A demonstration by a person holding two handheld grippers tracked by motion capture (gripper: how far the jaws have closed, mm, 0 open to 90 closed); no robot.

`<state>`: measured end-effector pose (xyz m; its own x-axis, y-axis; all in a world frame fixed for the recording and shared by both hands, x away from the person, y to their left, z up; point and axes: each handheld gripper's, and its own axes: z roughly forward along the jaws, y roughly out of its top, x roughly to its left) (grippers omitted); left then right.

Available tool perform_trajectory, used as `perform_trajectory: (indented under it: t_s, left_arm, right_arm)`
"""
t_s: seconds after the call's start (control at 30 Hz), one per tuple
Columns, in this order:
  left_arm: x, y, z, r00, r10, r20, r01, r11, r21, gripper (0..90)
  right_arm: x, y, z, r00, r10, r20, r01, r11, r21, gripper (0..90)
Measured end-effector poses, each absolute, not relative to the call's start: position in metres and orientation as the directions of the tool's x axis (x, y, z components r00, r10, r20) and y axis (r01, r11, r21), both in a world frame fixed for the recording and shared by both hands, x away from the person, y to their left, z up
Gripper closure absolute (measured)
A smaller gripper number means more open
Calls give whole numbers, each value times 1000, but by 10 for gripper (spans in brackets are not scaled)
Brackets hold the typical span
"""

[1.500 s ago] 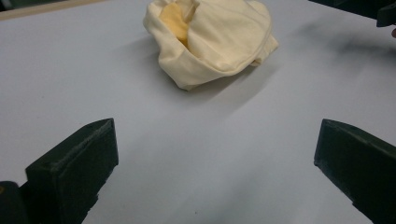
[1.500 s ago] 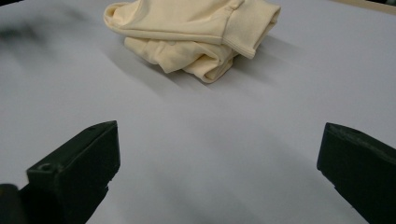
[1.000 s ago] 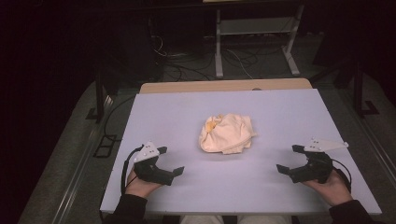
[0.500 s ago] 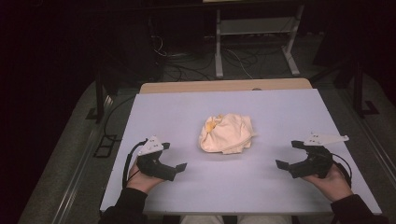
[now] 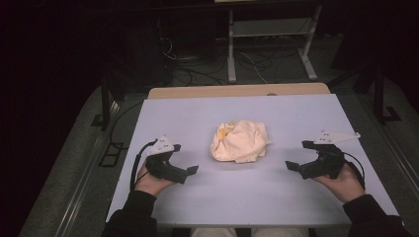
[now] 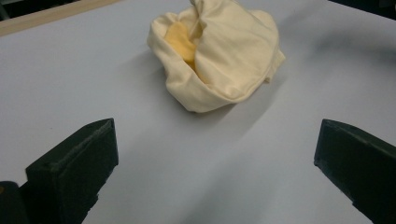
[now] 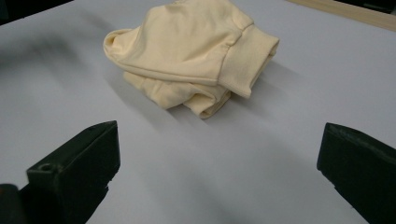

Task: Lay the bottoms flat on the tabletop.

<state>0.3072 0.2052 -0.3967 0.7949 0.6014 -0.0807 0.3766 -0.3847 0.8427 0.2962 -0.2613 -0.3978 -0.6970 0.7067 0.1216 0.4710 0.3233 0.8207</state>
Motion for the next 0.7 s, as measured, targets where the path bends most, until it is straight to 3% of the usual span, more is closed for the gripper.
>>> perform_trajectory:
  t_s: [0.7]
  left_arm:
    - [337, 190, -370, 812, 581, -48, 350, -420, 837, 0]
  right_arm:
    - [327, -244, -378, -707, 701, 91, 451, 349, 821, 0]
